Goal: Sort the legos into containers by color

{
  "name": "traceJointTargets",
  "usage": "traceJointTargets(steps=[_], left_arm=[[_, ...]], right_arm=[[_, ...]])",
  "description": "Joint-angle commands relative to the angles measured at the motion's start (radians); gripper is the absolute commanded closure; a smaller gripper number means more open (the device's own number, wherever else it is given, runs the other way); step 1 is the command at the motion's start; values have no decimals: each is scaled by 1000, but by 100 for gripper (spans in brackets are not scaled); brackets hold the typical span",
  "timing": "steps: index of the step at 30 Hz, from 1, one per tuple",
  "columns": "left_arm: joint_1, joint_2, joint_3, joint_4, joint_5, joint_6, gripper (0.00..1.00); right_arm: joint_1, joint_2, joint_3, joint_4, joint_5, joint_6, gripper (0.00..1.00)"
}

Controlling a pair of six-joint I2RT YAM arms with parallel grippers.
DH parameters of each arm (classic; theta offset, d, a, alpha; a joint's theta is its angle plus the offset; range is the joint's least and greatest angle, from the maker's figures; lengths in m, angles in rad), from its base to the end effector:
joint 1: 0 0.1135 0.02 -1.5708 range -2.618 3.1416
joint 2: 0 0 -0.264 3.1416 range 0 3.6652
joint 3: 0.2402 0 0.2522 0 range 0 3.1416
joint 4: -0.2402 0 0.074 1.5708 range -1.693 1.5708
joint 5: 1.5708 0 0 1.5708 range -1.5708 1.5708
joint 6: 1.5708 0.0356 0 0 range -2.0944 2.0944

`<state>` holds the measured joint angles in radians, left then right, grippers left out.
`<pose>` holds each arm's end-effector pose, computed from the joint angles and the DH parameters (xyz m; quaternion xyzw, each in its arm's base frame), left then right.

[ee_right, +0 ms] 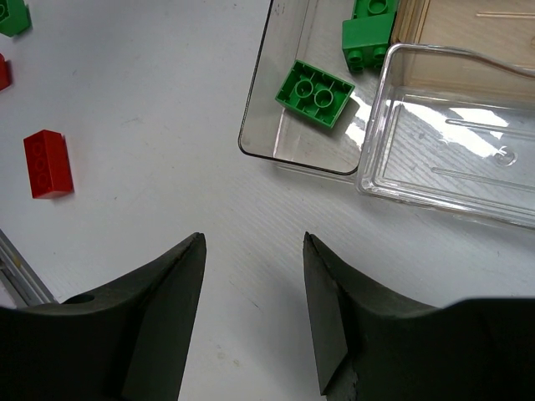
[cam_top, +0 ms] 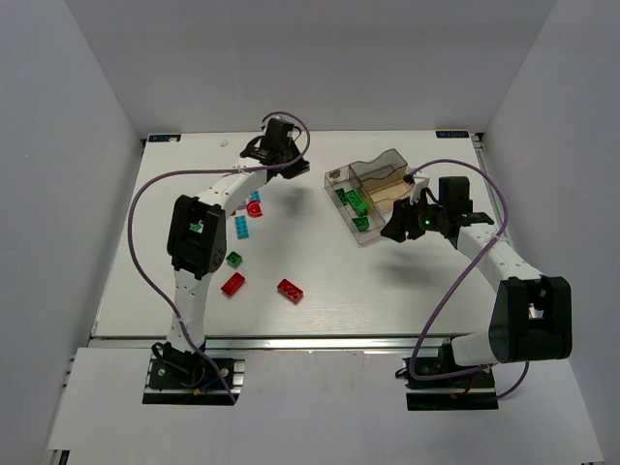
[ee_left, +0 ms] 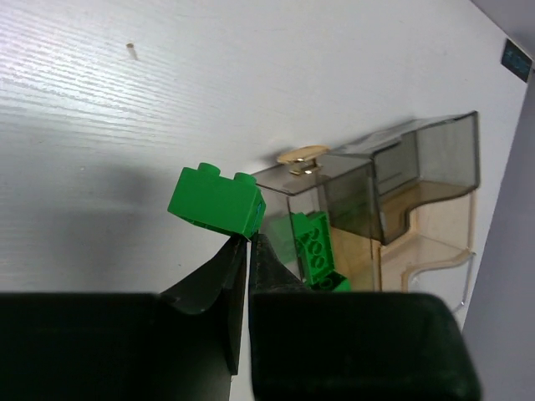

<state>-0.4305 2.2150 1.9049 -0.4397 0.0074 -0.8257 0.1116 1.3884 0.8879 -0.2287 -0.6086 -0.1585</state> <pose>0.4637 -0.2132 0.2323 -0.1786 0.8994 -0.2372 0.3209 0.2887 0.0528 0.2394 -0.2385 0.8464 0.2643 0.3960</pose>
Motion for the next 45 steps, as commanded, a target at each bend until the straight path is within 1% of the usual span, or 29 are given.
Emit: traceJointTargets(steps=[1,6,10,14,18,19,21,25,28,30,33,34,35,36,37,38,40,41,43,44,45], left_arm=[[-19,-110,-27,7,31,76,93],[-37,-133,-41,42,101,96,94],[-71,-107,-15,64,184,94,94],[-105,-66,17,68,210,82,94],[-114,-32,42,72,223,65,94],[-125,-29,40,75,223,63,93],[-125,-21,37,72,224,53,87],[-125,-6,34,68,223,36,54],[-125,9,57,67,224,30,43],[-125,20,81,61,224,30,41],[-125,23,124,47,227,33,41],[-125,5,131,42,221,34,43],[-125,-14,125,42,218,40,51],[-114,-35,109,44,209,42,56],[-114,-63,53,47,197,45,63],[-103,-136,16,50,181,53,75],[-94,-220,-68,38,132,72,82],[-83,-309,-155,16,88,95,84],[-74,-394,-248,-14,50,109,84],[-74,-438,-294,-49,10,115,82],[-65,-525,-391,-68,-30,117,70]], right_arm=[[-1,-11,29,14,-17,-3,44],[-1,-11,34,12,-17,-1,44],[0,-14,37,8,-16,-1,44],[2,-19,39,8,-11,-1,44],[0,-25,39,3,-6,-3,44],[-3,-26,37,5,-6,-4,44],[-6,-29,37,5,-6,-4,44],[0,-29,37,5,-8,-4,44],[0,-28,42,8,-14,-10,44],[-1,-28,45,0,-17,-15,43],[2,-28,52,-4,-40,-44,43],[5,-23,62,-15,-77,-80,42],[3,-20,66,-21,-106,-108,42],[7,-16,74,-26,-143,-142,42],[8,-8,86,-52,-234,-177,42],[13,10,114,-73,-282,-266,42],[22,35,152,-119,-362,-358,42],[40,62,170,-171,-432,-454,42],[65,84,224,-211,-465,-519,42],[92,107,242,-225,-464,-536,42],[108,119,272,-228,-453,-546,42]])
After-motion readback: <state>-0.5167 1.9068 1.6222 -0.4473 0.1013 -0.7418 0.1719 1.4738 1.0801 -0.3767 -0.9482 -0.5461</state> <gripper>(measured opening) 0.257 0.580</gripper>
